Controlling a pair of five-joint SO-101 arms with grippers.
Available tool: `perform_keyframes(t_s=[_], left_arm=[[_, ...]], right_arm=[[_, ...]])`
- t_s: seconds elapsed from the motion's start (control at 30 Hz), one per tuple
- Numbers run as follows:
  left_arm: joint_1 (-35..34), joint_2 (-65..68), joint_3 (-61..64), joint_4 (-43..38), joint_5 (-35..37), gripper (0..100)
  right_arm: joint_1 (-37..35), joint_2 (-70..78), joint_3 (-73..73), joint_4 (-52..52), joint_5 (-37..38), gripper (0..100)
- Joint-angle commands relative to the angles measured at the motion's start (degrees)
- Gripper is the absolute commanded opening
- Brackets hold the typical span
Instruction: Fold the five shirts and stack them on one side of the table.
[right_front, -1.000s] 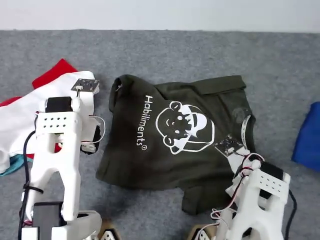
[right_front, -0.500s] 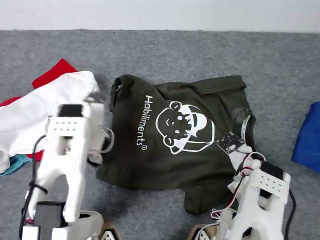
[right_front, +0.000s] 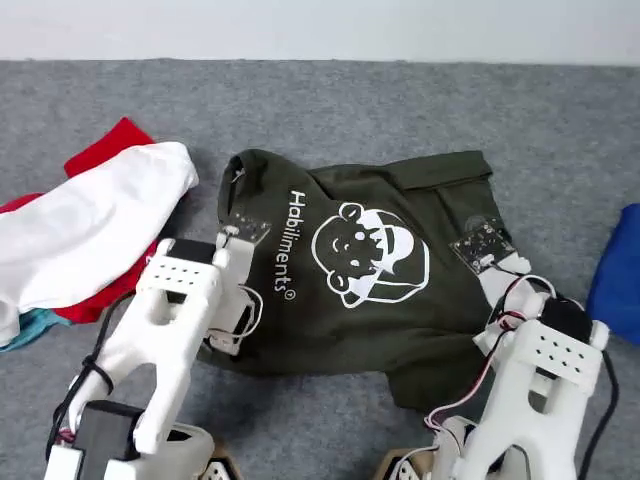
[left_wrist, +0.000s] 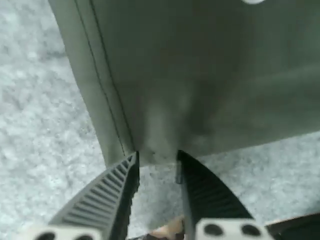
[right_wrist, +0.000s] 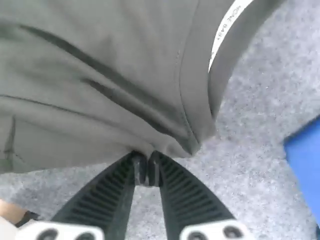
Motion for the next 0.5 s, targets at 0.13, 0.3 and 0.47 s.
perform_keyframes(t_s=[0.13,0.3,0.47], left_arm=[[-0.1,-0.2,5.0,-5.8,0.4,14],[-0.5,-0.2,7.3,-11.2,0.4,13],[-0.1,-0.2,10.2,-16.4,0.2,11]], right_arm=[[0.0,0.2,-3.0,0.7,-0.4,1.0],[0.0,0.2,-4.3,0.7,-0.4,1.0],[0.0,0.2,-4.8,0.7,-0.3,1.0]])
